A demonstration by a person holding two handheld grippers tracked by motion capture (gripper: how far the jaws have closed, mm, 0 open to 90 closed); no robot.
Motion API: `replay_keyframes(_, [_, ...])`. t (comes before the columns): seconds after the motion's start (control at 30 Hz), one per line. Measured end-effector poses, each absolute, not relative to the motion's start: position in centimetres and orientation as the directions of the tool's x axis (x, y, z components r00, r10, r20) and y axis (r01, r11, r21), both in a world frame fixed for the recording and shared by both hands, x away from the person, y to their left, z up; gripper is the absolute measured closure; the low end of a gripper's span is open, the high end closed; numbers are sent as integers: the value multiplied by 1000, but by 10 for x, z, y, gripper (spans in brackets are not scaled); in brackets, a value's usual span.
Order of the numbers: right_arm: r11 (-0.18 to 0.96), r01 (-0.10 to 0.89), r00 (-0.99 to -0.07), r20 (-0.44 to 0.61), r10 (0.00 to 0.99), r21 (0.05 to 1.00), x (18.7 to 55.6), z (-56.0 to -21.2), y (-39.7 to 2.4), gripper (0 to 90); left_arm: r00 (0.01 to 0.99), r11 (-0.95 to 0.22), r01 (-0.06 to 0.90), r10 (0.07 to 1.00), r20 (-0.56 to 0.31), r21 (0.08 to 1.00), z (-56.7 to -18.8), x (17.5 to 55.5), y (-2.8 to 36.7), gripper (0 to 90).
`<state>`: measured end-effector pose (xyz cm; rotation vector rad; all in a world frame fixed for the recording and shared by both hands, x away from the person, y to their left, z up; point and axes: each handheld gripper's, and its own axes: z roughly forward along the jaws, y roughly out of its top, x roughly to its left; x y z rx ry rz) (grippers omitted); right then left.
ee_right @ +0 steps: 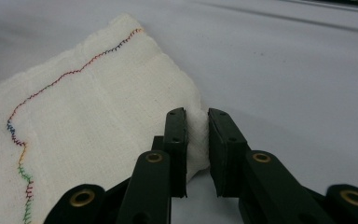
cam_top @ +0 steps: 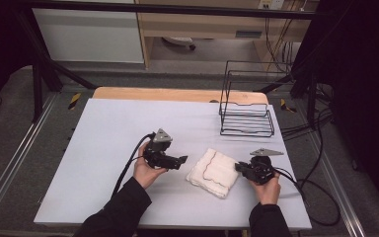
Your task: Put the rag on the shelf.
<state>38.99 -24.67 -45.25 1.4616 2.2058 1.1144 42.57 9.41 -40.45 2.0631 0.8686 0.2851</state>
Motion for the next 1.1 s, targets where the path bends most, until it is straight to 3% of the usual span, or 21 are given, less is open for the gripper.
replay_keyframes(0.5, [213,649,-469,164,868,730,389,-453,-246,777,731,-419,513,671,-125,749,-426,451,30,237])
replay_keyframes(0.73, [217,647,-472,162,866,731,389,-453,-246,776,707,-401,550,691,-152,733,-437,461,11,346])
replay_keyframes(0.93, [216,646,-472,161,866,732,389,-453,-246,774,707,-434,547,697,-118,716,-443,468,-2,452])
replay_keyframes(1.1, [216,648,-472,163,866,731,389,-453,-246,773,699,-421,581,697,-162,697,-447,473,-6,523])
